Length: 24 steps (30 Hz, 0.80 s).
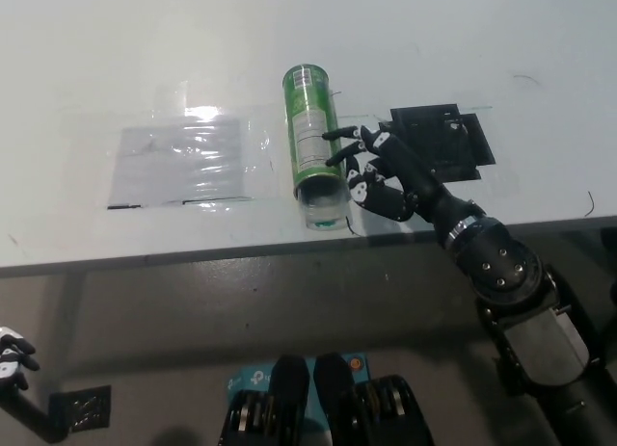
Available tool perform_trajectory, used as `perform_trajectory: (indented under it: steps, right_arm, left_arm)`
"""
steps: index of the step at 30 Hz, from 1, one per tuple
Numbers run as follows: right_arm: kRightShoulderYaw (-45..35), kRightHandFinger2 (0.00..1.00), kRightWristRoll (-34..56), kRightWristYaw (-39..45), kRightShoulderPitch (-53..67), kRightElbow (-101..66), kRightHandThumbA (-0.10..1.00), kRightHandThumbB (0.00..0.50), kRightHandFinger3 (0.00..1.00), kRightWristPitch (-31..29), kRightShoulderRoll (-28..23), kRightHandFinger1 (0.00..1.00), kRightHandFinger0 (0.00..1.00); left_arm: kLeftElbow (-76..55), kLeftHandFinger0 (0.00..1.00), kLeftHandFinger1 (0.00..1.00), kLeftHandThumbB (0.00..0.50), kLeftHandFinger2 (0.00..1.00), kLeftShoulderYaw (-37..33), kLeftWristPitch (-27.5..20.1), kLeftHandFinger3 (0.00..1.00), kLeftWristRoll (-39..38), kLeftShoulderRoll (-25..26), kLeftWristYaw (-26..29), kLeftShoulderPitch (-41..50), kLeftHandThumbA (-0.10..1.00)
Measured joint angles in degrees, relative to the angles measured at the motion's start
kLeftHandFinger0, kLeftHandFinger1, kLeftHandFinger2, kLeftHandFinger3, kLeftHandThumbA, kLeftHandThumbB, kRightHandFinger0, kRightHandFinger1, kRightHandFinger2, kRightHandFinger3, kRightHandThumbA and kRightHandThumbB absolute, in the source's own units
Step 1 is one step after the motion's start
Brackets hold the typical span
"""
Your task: The robot uses its right hand finger to pull out the chips tray kept inside a container in the middle of the desk
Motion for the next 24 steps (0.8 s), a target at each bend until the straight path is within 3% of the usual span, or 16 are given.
perform_trajectory:
  steps: [3,5,7,8,10,11,14,16,21,22,24]
  right_arm:
    - [0.29,0.6,-0.7,0.1,0.2,1.18,-0.1,0.166,0.76,-0.81,-0.26,0.05,0.0]
    - [0.52,0.57,-0.97,0.15,0.23,2.5,-0.1,0.18,0.74,-1.64,-0.19,0.0,0.0]
    - [0.93,0.58,-1.19,0.15,0.32,4.38,-0.1,0.174,0.74,-2.52,0.08,0.04,0.0]
    - [0.98,0.57,-1.22,0.15,0.34,4.64,-0.1,0.173,0.74,-2.58,0.14,0.12,0.08]
    - [1.67,0.57,-1.65,0.14,0.6,6.18,-0.1,0.173,0.73,-3.47,0.85,0.16,0.11]
    - [1.88,0.55,-1.85,0.14,0.68,6.6,-0.1,0.182,0.71,-3.81,1.13,0.21,0.18]
    - [2.9,0.53,-2.57,0.1,0.72,7.86,-0.1,0.197,0.72,-5.04,2.21,0.19,0.13]
    - [3.35,0.53,-3.07,0.05,0.72,8.49,-0.1,0.196,0.69,-5.54,2.81,0.24,0.18]
    - [3.59,0.53,-4.11,-0.76,0.46,10.92,-0.1,0.189,0.69,-7.46,3.62,0.19,0.12]
    - [3.66,0.55,-4.43,-0.92,0.45,11.12,-0.1,0.182,0.71,-8.21,3.58,0.28,0.21]
    - [3.9,0.56,-5.06,-1.1,0.39,11.69,-0.1,0.181,0.71,-9.06,3.41,0.28,0.22]
  left_arm:
    - [0.0,0.25,0.27,0.028,0.34,0.03,0.03,0.64,-0.01,0.42,-0.03,-0.15,-0.1]
    - [0.0,0.25,0.27,0.016,0.36,0.08,0.13,0.66,-0.02,0.69,-0.07,-0.25,-0.1]
    - [-0.24,0.26,0.28,0.009,0.37,0.08,0.51,0.67,-0.01,1.09,-0.08,-0.46,-0.1]
    - [-0.29,0.26,0.29,0.008,0.38,0.08,0.58,0.68,-0.01,1.17,-0.09,-0.5,-0.1]
    - [-0.48,0.26,0.28,0.005,0.38,0.07,0.87,0.68,0.0,1.62,-0.29,-0.76,-0.1]
    - [-0.53,0.26,0.27,0.014,0.36,0.06,0.94,0.67,0.0,1.81,-0.39,-0.82,-0.1]
    - [-0.6,0.26,0.26,0.015,0.34,0.08,1.09,0.66,-0.01,2.4,-0.87,-0.86,-0.1]
    - [-0.62,0.23,0.25,0.005,0.34,0.07,1.2,0.66,-0.01,2.52,-0.96,-0.89,-0.1]
    - [-1.06,0.28,0.28,0.013,0.36,0.07,1.57,0.67,0.02,2.64,-0.96,-0.92,-0.1]
    - [-1.16,0.28,0.28,0.007,0.36,0.05,1.61,0.67,0.04,2.75,-0.98,-0.96,-0.1]
    - [-1.16,0.27,0.28,0.01,0.36,0.06,1.59,0.66,0.03,2.86,-1.06,-1.06,-0.1]
